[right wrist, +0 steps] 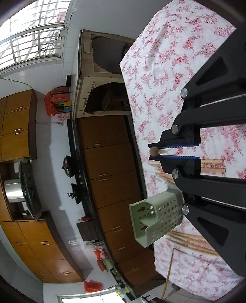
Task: Organize utensils
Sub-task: 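Lift the left tool's chopstick over the green holder while the right tool carries its own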
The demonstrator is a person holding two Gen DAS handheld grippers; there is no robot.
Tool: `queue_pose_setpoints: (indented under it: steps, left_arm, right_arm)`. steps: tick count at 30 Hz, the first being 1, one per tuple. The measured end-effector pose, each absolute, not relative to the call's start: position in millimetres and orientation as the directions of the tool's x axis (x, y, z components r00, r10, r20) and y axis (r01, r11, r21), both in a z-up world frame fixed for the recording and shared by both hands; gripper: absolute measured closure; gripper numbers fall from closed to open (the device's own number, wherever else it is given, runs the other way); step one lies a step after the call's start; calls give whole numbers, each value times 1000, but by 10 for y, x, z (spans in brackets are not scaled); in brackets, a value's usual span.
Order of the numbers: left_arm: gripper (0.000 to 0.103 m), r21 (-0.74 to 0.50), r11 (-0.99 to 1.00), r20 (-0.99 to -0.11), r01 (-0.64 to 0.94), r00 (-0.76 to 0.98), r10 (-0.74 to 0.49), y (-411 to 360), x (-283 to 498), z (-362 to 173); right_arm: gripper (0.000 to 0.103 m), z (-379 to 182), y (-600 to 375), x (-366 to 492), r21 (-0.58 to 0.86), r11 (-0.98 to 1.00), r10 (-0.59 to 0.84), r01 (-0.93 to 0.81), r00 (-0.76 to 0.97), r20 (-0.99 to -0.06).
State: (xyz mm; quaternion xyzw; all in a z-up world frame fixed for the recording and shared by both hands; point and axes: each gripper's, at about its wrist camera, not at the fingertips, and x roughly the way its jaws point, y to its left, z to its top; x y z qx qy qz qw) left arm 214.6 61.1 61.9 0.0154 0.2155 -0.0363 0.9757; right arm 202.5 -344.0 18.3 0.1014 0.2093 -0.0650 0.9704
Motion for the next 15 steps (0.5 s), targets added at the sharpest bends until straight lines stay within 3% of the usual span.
queue_pose_setpoints:
  steps: [15]
  left_arm:
    - [95,24,998,-348,66,936,-54,547,2278,1096]
  right_arm:
    - [96,538,-3442,2121,165,974,-89,158,928,-363]
